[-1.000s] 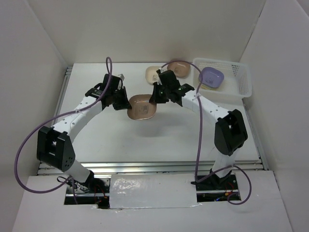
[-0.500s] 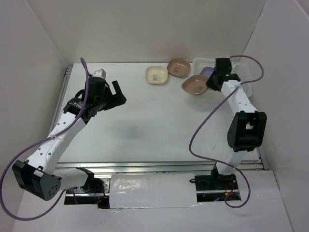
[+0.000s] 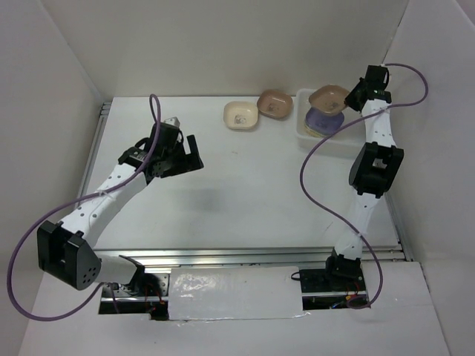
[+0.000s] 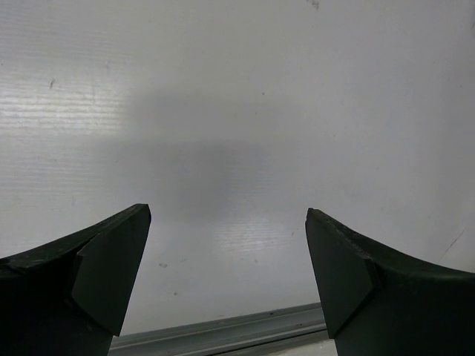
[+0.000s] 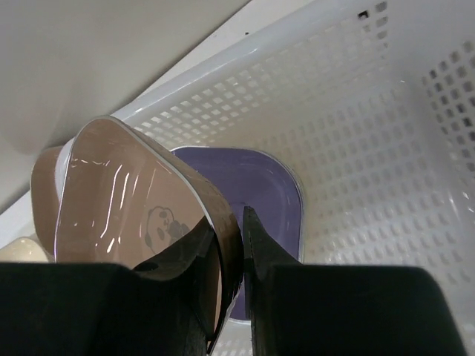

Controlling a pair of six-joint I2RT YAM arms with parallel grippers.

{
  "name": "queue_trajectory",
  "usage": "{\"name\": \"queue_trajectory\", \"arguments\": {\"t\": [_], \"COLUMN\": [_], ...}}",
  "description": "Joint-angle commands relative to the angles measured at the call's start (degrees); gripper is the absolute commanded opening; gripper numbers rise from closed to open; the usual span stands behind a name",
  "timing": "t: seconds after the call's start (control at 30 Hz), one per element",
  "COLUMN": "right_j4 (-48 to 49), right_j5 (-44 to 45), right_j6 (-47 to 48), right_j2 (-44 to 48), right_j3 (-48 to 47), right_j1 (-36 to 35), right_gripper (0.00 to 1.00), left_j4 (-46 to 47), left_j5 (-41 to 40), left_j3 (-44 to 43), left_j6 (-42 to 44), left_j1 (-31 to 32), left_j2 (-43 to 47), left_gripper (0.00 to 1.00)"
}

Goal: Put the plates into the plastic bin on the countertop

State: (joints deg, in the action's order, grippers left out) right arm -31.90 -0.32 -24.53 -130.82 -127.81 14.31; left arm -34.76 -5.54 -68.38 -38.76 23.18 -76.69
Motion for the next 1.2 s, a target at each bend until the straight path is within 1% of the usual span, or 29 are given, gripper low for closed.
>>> {"name": "queue_trajectory", "arguments": {"t": [0.0,0.03,0.07,0.1,0.13,0.17,0.27,0.37,0.4,0.43,0.47,0.5,0.53,0.57,0.6,0.63,0.67,0.7,0.73,0.77,0.8,0.83,0.87,0.9,0.93,1.0,1.03,1.1,1.17], "right_j4": [-0.4,0.2,0.5,1.7,2.1,2.3,2.4,-0.3,-1.7,-2.5,-2.8,-1.4,0.2,2.4,7.4,10.1,11.9,15.8,17.7,19.3,24.4,25.8,28.4,29.0,29.1,31.6,31.6,33.0,29.6], "right_j5": [-3.5,-3.8,-5.3,-5.1,-4.8,-4.0,-2.7,0.1,0.1,0.1,0.1,-2.2,-4.2,-6.2,-8.6,-9.7,-10.5,-11.2,-12.8,-14.4,-16.2,-18.3,-18.9,-19.6,-20.2,-22.3,-24.6,-26.2,-25.2], "right_j6": [0.7,0.7,0.7,0.5,0.2,0.4,1.9,2.5,2.1,0.6,-0.4,-2.5,-3.3,-3.8,-4.6,-5.0,-5.4,-6.3,-6.8,-7.4,-8.2,-8.9,-10.4,-10.7,-11.3,-13.3,-13.7,-13.9,-13.0], "right_j2": [-2.8,-3.4,-3.2,-2.3,-1.4,-0.6,3.0,6.4,8.9,10.7,15.6,18.7,22.1,29.5,33.1,36.3,42.6,45.9,48.6,54.6,57.8,60.2,64.9,67.1,68.8,73.9,76.7,79.2,82.1], "right_j3": [-6.5,-6.3,-5.1,-4.1,-3.2,-2.2,-2.7,-5.4,-5.4,-3.4,-0.8,2.6,12.4,18.4,23.9,34.9,40.0,44.4,53.8,58.4,66.8,69.9,73.0,77.0,78.6,83.7,85.0,87.6,88.1], "right_j1": [-0.4,-0.5,-0.5,-0.4,-0.6,-0.9,-1.4,-1.3,-1.1,-1.1,-1.3,-1.7,-2.3,-3.0,-5.2,-6.6,-8.0,-11.4,-12.8,-14.0,-18.0,-19.7,-20.9,-22.0,-23.7,-24.8,-25.0,-25.1,-25.3], "right_gripper": [0.06,0.10,0.38,0.60,0.82,1.00,1.00,1.00,1.00,1.00,1.00,1.00,1.00,1.00,1.00,1.00,1.00,1.00,1.00,1.00,1.00,1.00,1.00,1.00,1.00,1.00,1.00,1.00,1.00], "left_j4": [1.8,2.0,2.9,3.4,3.7,3.7,3.7,5.7,6.5,9.0,10.6,10.6,14.6,16.0,17.3,19.5,20.7,22.2,23.7,27.3,28.7,29.2,29.9,30.2,30.9,37.1,40.3,45.5,44.6], "left_j5": [0.1,0.1,0.2,0.4,0.1,-0.1,-0.3,1.0,1.1,0.9,0.7,0.4,0.8,1.8,2.5,4.1,5.0,6.5,7.4,8.4,8.4,8.3,9.3,9.3,9.0,9.6,10.2,9.1,8.6], "left_j3": [-4.2,-4.2,-4.1,-4.0,-4.0,-4.4,-6.1,-7.9,-8.6,-9.3,-11.4,-13.0,-17.0,-19.3,-22.0,-27.1,-29.8,-32.5,-34.7,-38.1,-39.6,-43.7,-45.9,-48.2,-50.8,-51.0,-48.5,-46.8,-49.5], "left_j6": [1.9,1.9,1.9,1.8,1.8,1.8,1.8,1.3,1.1,1.1,1.3,1.5,1.8,2.0,1.8,1.4,1.2,1.3,1.4,1.4,1.1,0.5,-0.3,-0.9,-1.1,-1.3,-1.1,-1.3,-1.8], "left_j1": [0.2,0.2,0.2,0.2,0.3,0.2,0.3,0.2,0.2,0.2,-0.1,-0.3,-1.3,-1.9,-3.3,-4.1,-4.7,-5.2,-5.9,-6.3,-6.8,-7.2,-7.5,-7.7,-7.8,-7.6,-7.6,-7.6,-7.9], "left_j2": [-1.3,-1.4,-1.6,-1.8,-2.1,-2.6,-6.0,-9.3,-10.5,-11.5,-14.3,-16.3,-18.3,-23.0,-25.9,-28.7,-34.4,-37.3,-39.7,-44.2,-46.4,-48.5,-53.5,-55.9,-59.5,-61.8,-62.9,-63.9,-66.8], "left_gripper": [0.99,0.99,0.99,0.99,0.99,0.99,0.99,0.99,0.99,0.99,0.99,0.99,0.99,0.99,0.99,0.99,0.99,0.99,0.99,0.99,0.99,0.99,0.99,0.99,0.99,0.99,0.99,0.99,0.99]}}
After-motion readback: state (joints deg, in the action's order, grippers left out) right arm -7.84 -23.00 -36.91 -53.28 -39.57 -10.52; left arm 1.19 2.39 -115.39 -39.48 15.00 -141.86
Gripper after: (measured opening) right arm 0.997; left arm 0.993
